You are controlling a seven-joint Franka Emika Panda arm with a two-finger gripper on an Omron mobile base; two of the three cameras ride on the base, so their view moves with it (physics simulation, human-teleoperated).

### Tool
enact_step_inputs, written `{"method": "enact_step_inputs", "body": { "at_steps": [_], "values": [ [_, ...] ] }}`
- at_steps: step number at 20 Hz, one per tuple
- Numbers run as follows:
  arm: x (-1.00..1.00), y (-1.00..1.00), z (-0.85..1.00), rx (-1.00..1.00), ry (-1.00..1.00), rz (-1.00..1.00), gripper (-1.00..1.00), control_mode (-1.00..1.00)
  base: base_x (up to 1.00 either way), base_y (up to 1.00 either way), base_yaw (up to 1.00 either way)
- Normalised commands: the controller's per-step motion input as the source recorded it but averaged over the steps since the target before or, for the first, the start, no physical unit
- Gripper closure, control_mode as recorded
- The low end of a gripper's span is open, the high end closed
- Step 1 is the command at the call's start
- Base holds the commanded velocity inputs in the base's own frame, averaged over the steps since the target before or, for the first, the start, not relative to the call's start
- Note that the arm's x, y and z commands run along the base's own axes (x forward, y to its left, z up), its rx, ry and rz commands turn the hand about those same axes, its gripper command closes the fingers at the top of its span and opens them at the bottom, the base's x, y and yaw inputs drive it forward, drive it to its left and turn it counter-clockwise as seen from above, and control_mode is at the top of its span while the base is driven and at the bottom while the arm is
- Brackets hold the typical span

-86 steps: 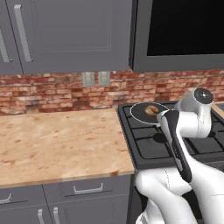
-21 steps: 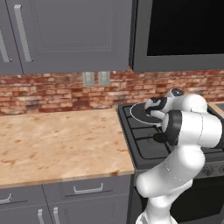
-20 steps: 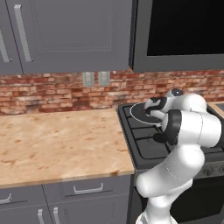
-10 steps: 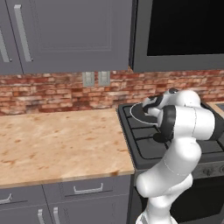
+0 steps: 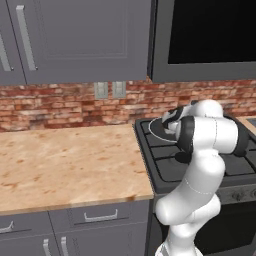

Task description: Take the chicken drumsticks from the pan and place one on each plate on the dining counter.

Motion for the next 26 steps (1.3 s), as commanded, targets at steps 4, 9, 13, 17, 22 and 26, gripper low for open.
{"method": "enact_step_inputs", "body": {
  "at_steps": [4, 9, 13, 17, 22, 26],
  "values": [
    [0.06, -0.07, -0.07, 0.0, 0.02, 0.0, -1.0, -1.0, 0.0, 0.0, 0.0],
    [0.11, -0.05, 0.0, 0.0, 0.0, 0.0, -1.0, -1.0, 0.0, 0.0, 0.0],
    [0.16, -0.06, -0.02, 0.0, 0.0, 0.0, -1.0, -1.0, 0.0, 0.0, 0.0],
    [0.14, -0.05, -0.1, 0.0, 0.0, 0.0, -1.0, -1.0, 0.0, 0.0, 0.0],
    [0.14, -0.02, -0.11, 0.0, 0.0, 0.0, -1.0, -1.0, 0.0, 0.0, 0.0],
    [0.11, 0.0, -0.12, 0.0, 0.0, 0.0, -1.0, -1.0, 0.0, 0.0, 0.0]
  ]
}}
